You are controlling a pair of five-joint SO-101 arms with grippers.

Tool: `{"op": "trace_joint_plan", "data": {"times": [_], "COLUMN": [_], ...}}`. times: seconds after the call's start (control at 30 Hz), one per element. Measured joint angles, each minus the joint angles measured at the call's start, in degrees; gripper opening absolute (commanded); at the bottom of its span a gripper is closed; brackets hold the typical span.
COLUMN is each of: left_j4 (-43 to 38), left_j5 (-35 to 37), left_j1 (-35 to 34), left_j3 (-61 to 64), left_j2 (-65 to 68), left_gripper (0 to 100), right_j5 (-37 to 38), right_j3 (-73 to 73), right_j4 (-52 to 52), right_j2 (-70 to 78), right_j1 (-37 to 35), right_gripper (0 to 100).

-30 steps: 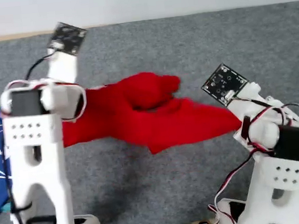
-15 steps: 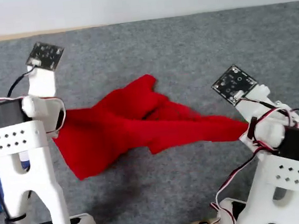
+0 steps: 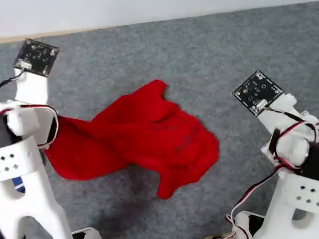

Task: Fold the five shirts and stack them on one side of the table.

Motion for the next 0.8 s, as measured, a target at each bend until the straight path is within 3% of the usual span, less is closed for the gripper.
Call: {"op": "trace_joint_plan", "data": {"times": [0.13,0.23,0.43,0.67,0.8], "left_j4": [0.09,0.09,-0.09,-8.79,-12.92], "left_j5": [0.0,0.0,-0.18,0.09,0.09], "left_j1": [1.49,1.67,1.67,-3.96,-5.27], "left_j3": [0.09,2.64,14.42,26.9,31.56], "left_j2": [-0.35,-0.35,-0.44,-0.44,-0.44], "left_gripper": [0,0,0,0,0], "right_j5": [-0.26,-4.75,-19.52,-40.35,-43.87], "right_j3": [2.81,7.21,16.53,17.67,17.67], "right_j4": [0.0,0.18,0.44,-6.15,-10.55], "right_j2": [-0.7,-0.62,0.79,9.41,16.97], "right_j1": [-4.84,-10.73,-28.22,-45.89,-53.36], "right_gripper": [2.8,9.7,15.1,15.1,15.1]}}
